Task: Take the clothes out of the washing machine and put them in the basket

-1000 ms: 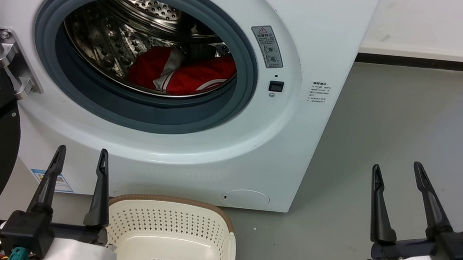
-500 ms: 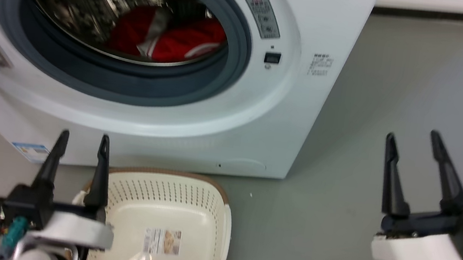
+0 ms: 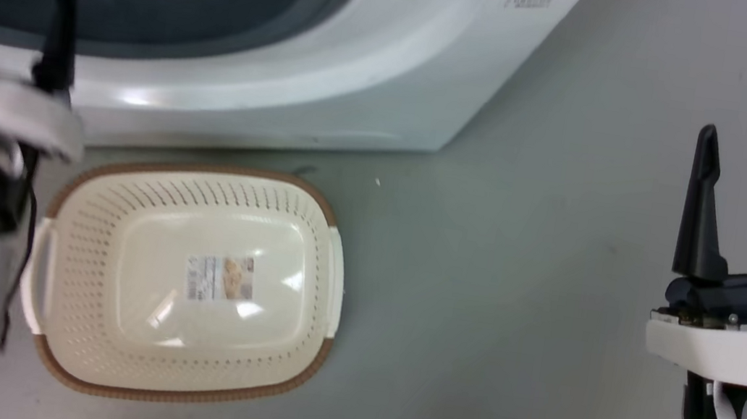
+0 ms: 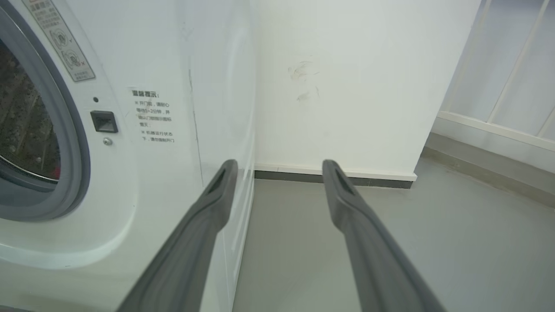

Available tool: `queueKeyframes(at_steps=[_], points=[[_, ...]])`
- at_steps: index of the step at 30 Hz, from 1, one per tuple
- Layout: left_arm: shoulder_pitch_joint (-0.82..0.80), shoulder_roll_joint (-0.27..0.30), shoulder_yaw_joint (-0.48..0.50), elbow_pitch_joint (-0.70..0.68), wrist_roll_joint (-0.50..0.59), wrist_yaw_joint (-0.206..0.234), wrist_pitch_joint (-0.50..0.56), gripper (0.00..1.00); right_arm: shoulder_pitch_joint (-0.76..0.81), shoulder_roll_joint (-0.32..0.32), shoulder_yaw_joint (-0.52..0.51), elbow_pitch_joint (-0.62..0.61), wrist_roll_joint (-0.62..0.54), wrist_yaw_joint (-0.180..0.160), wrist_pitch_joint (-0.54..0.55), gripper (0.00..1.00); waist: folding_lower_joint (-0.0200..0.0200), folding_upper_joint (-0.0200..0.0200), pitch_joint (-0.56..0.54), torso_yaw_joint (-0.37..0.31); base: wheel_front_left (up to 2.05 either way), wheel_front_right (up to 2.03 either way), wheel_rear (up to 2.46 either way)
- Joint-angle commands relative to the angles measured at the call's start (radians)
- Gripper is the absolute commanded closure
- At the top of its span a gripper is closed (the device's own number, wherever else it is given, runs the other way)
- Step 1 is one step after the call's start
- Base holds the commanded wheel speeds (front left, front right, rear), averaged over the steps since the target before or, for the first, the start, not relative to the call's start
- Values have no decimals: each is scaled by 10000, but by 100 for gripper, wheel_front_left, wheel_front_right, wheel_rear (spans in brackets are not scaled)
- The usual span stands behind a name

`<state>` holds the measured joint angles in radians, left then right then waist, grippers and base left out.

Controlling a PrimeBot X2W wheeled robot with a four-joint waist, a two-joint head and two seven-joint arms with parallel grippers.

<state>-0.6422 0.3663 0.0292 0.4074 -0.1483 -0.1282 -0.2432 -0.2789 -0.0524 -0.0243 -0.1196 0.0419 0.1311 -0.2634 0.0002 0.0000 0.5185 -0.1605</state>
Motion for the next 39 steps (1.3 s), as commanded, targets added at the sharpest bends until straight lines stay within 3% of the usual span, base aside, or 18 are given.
queueKeyframes(at_steps=[1, 9, 15, 25, 31, 39], points=[[-331, 120, -130, 71, -110, -19, 89, 0, -207, 39, 16, -60, 93, -7, -21, 0, -2, 0, 896, -463, 0, 0, 0], [-4194, 2095, -2134, 1544, -1522, -18, 1920, 0, -510, 38, 285, -313, 496, -8, -21, 0, -2, 0, 2172, -867, 0, 0, 0], [-6544, 2971, -3284, 2461, -2162, -19, 3585, 0, -635, 36, 572, -602, 854, -8, -23, 0, -2, 0, 2867, -1323, 0, 0, 0], [-9382, 4150, -4831, 3817, -2626, -19, 6683, 0, -447, 39, 1343, -1009, 1223, -8, -21, 0, -2, 0, 3545, -2217, 0, 0, 0], [-10267, 4712, -5474, 4533, -2874, -20, 8553, 0, -213, 36, 1790, -1224, 1348, -8, -21, 0, -2, 0, 3640, -2817, 0, 0, 0], [-10670, 5158, -6413, 4654, -3412, -10, 9868, 0, 123, 38, 1815, -1538, 1308, -8, -21, 0, -2, 0, 3809, -2947, 0, 0, 0]])
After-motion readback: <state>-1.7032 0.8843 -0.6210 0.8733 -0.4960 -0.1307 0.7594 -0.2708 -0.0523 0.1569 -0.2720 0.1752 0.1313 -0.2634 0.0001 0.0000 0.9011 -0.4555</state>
